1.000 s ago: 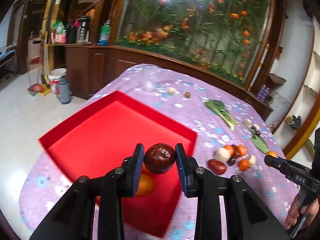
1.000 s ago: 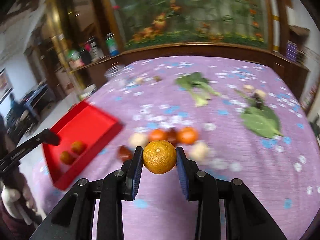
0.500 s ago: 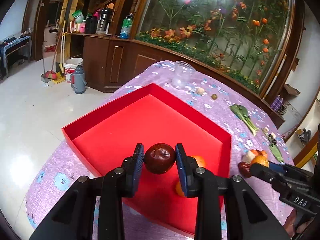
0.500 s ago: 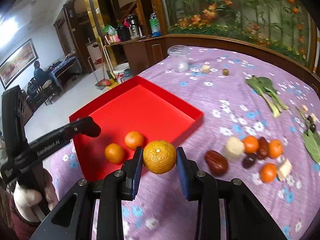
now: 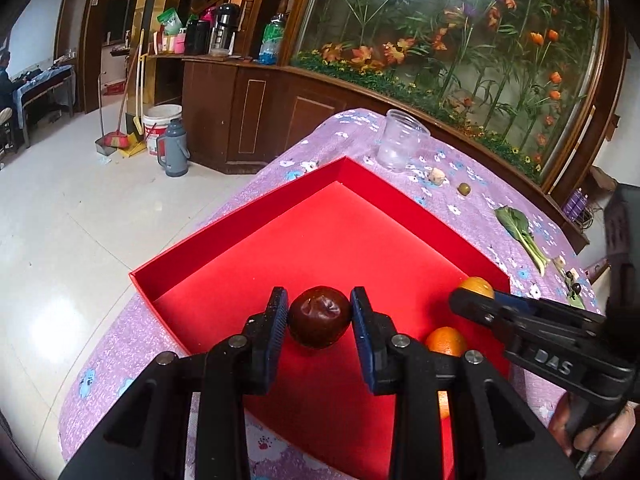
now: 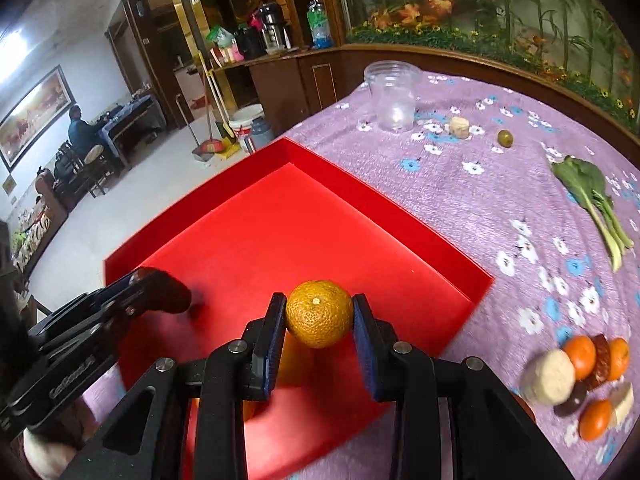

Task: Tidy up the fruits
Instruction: 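Carry the date and orange over the red tray and release both, then move both open grippers back to the fruit pile, then grasp a large red date with the left gripper while the right gripper grasps an orange, then carry the date and orange over the red tray and release both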

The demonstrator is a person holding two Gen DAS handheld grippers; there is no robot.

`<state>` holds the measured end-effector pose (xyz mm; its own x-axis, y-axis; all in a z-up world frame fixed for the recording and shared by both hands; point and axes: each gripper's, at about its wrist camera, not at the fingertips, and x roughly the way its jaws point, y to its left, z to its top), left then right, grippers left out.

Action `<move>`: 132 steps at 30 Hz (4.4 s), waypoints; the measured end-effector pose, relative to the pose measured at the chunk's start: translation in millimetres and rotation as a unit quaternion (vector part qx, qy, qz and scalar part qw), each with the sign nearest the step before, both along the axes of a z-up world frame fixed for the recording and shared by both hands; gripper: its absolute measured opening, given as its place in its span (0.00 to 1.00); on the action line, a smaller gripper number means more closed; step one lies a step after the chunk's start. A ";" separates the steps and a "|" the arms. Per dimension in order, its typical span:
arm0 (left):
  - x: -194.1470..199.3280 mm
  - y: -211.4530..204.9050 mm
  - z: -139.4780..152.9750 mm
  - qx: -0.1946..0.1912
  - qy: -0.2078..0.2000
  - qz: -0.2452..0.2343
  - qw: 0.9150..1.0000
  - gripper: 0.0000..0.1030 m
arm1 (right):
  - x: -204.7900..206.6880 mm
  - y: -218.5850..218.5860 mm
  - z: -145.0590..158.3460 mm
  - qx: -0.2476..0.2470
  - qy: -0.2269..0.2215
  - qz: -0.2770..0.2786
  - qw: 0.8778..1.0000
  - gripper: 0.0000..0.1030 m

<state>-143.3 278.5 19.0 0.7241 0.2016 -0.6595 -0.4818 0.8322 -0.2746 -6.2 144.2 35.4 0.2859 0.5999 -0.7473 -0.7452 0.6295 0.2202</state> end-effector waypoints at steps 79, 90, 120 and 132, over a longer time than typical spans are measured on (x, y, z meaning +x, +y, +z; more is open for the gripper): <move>132.2 -215.0 -28.0 0.054 0.077 -0.329 0.940 0.53 | 49.6 -230.0 -34.5 0.036 0.046 -0.147 0.987 0.58; 130.7 -212.7 -27.4 0.053 0.071 -0.317 0.944 0.46 | 43.9 -219.6 -34.3 -0.011 -0.008 -0.158 0.987 0.34; 16.2 -133.8 46.1 0.040 -0.058 -0.156 0.985 0.47 | -49.3 -201.6 26.1 0.032 -0.048 -0.112 0.992 0.33; -4.1 -116.2 39.7 0.048 -0.034 -0.121 0.991 0.47 | -72.4 -173.1 22.8 0.045 -0.034 -0.085 0.995 0.33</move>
<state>-147.4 162.3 58.8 0.8009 0.0769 -0.5938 -0.2489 0.9447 -0.2134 -78.6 -28.9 58.2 0.4362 0.6025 -0.6684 -0.6449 0.7273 0.2348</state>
